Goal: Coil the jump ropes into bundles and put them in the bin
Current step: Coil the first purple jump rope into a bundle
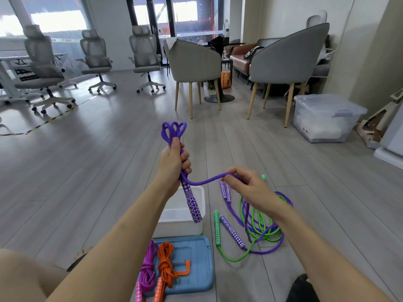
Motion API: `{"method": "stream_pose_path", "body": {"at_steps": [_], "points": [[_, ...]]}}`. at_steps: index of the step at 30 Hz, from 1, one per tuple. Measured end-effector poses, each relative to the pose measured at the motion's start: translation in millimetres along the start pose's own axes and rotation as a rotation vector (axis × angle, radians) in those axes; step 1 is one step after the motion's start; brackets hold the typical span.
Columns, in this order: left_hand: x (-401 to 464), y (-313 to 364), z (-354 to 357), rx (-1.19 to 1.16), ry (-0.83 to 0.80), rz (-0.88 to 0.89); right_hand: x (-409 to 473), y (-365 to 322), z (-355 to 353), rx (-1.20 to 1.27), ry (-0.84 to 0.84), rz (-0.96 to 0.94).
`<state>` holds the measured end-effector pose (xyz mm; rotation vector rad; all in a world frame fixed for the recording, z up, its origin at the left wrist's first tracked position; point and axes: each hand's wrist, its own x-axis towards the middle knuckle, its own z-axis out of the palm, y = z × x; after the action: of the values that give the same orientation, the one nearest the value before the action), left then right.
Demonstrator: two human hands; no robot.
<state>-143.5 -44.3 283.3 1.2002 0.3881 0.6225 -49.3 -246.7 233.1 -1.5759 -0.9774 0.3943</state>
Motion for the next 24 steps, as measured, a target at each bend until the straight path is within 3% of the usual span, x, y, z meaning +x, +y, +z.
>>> {"method": "stream_pose_path", "body": {"at_steps": [5, 10, 15, 20, 24], "points": [[-12.7, -11.9, 7.5, 0.363, -0.184, 0.062, 0.4, -12.5, -4.0, -0.215, 0.006, -0.061], [-25.4, -22.7, 19.0, 0.591, -0.318, 0.028, 1.4, -14.3, -1.2, -0.253, 0.084, -0.070], [-33.1, -35.1, 28.7, 0.519, -0.410, -0.071, 3.1, -3.5, 7.2, -0.319, 0.174, -0.096], [-38.2, -37.3, 33.4, 0.383, -0.397, -0.160, 6.2, 6.8, 6.1, -0.506, 0.305, -0.137], [-42.6, -34.6, 35.3, 0.269, -0.403, -0.221, 6.5, 9.1, 3.5, -0.616, 0.308, -0.165]]}}
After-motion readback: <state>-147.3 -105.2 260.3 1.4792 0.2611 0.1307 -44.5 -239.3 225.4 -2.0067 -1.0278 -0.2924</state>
